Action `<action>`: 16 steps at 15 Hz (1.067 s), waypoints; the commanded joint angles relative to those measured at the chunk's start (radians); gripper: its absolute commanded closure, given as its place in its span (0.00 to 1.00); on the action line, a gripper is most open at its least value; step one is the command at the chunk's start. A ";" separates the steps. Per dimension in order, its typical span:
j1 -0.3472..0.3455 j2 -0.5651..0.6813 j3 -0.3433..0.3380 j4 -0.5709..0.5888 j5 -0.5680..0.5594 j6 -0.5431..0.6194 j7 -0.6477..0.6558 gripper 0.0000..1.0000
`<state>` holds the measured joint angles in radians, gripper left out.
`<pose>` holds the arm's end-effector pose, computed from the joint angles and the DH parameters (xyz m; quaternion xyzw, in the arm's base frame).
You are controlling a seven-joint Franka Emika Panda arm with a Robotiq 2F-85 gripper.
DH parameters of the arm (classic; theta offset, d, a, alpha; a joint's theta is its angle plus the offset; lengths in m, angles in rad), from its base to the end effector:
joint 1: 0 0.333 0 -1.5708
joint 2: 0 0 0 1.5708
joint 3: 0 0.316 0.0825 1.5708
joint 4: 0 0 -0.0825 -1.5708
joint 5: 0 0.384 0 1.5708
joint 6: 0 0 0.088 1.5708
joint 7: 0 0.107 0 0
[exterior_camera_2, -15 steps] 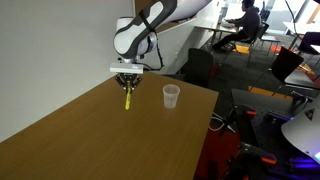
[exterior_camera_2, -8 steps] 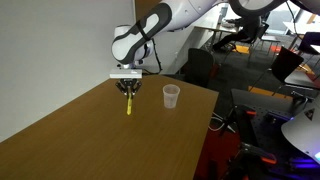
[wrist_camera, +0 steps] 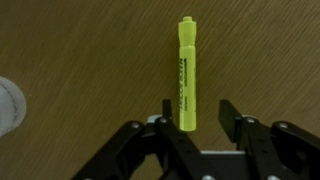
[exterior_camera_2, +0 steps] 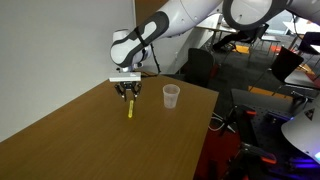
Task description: Pick the marker from the cup and put it on the table
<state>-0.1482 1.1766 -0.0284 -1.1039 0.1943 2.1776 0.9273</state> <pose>0.7362 -0.1176 0.0756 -0.8207 0.5656 0.0705 0.0402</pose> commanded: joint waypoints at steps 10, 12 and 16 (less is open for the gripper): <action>0.209 -0.293 -0.138 -0.344 -0.068 0.085 0.267 0.00; 0.252 -0.360 -0.163 -0.428 -0.100 0.081 0.321 0.00; 0.307 -0.492 -0.188 -0.605 -0.173 0.080 0.404 0.00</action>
<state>0.1165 0.8267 -0.1917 -1.5147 0.0695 2.2270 1.2683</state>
